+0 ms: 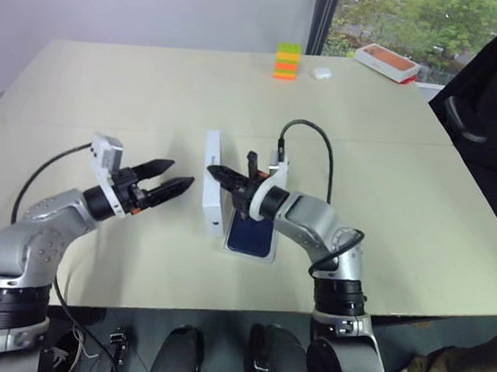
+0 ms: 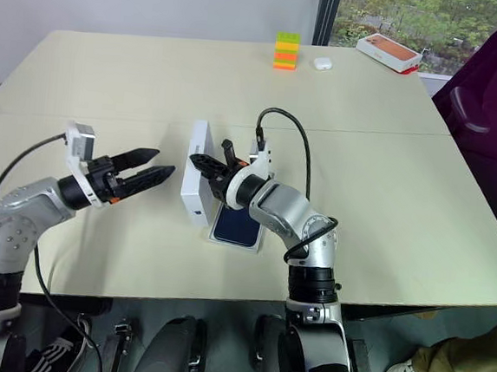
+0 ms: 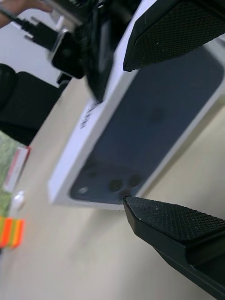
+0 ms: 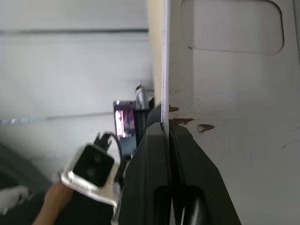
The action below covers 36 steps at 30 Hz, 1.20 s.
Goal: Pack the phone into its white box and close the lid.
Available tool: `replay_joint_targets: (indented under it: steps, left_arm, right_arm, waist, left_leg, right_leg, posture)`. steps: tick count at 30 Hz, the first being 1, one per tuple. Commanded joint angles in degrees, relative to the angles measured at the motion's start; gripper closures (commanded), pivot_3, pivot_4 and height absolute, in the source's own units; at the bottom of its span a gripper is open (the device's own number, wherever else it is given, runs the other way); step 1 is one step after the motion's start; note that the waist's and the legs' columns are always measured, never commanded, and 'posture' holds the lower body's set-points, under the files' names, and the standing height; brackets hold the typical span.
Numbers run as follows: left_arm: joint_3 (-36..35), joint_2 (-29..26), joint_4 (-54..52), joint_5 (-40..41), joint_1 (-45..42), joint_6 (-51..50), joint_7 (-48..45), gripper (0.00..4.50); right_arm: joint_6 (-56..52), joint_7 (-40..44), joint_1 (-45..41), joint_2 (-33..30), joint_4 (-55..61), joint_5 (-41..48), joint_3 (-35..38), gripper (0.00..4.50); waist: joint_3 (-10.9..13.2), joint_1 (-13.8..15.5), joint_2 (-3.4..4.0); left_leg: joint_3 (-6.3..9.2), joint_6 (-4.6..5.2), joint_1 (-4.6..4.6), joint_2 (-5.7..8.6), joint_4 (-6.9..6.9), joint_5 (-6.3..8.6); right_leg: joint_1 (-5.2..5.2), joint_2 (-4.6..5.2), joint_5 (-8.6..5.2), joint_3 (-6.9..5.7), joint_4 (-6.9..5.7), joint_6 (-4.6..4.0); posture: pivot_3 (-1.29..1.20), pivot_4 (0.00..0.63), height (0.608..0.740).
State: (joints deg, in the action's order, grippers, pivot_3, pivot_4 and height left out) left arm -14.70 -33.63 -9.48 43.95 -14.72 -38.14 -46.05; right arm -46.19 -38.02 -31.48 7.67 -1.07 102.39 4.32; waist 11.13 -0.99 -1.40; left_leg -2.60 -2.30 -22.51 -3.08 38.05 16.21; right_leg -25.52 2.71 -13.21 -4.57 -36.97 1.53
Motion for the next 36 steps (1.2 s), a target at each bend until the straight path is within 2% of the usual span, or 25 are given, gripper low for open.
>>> replay_joint_targets:
  steps: [1, 7, 15, 18, 25, 36]
  left_arm:
    - [0.0, 0.1, 0.2, -1.4, -0.5, 2.5, -0.4, 0.0]
    - [2.3, 1.6, 2.0, -4.0, -0.6, 4.8, -0.8, 0.0]
    - [5.3, 4.9, 6.3, -6.4, -2.6, 6.7, -1.1, 0.0]
    - [6.8, 7.4, 6.9, -7.0, -4.3, 7.2, -0.6, 0.91]
    - [7.5, 9.5, 7.3, -7.7, -6.1, 7.3, -0.3, 4.43]
    - [8.9, 10.4, 6.6, -8.8, -5.8, 7.1, -0.1, 4.47]
  right_arm:
    - [3.6, -0.7, 0.8, 3.9, -0.5, -2.1, -0.2, 4.4]
    - [6.7, -1.5, 2.0, 3.9, 0.2, -3.0, -0.8, 4.4]
    - [4.1, -3.7, 5.6, -0.1, 5.2, 3.0, -2.0, 4.4]
    - [3.3, -4.9, 7.5, -2.3, 6.8, 5.0, -1.8, 4.5]
    - [4.1, -6.1, 8.8, -3.3, 7.8, 6.6, -3.2, 4.5]
    - [4.5, -5.9, 9.7, -4.7, 8.1, 8.0, -4.4, 4.5]
  waist:
    - [0.0, 0.0, 0.0]
    - [0.0, 0.3, 0.0]
    - [0.0, 0.3, 0.0]
    - [0.0, 0.4, -0.01]
    - [0.0, 0.2, -0.02]
    - [0.0, 0.3, -0.02]
  left_leg:
    - [0.0, 0.0, 0.02, 0.0, 0.0, 0.0]
    - [0.01, 0.0, 0.09, 0.0, 0.02, 0.0]
    - [0.02, 0.01, 0.04, 0.01, 0.04, 0.01]
    - [0.01, 0.02, 0.03, 0.02, 0.04, 0.01]
    - [-0.01, 0.02, 0.05, 0.05, 0.04, 0.01]
    - [0.0, 0.02, 0.04, 0.05, 0.04, 0.01]
  right_leg:
    - [0.0, 0.0, 0.0, 0.0, -0.01, 0.0]
    - [0.08, 0.0, 0.0, 0.0, -0.03, 0.0]
    - [0.09, 0.05, -0.01, 0.0, 0.03, 0.01]
    - [0.08, 0.06, -0.01, 0.01, 0.04, 0.01]
    - [0.09, 0.02, -0.03, 0.0, 0.03, 0.04]
    - [0.09, 0.05, -0.13, 0.01, 0.04, 0.22]
  posture:
    - [0.0, 0.15, 0.74]
    - [0.0, 0.15, 0.74]
    - [0.0, 0.15, 0.74]
    - [0.0, 0.15, 0.74]
    - [0.0, 0.15, 0.74]
    - [0.0, 0.15, 0.74]
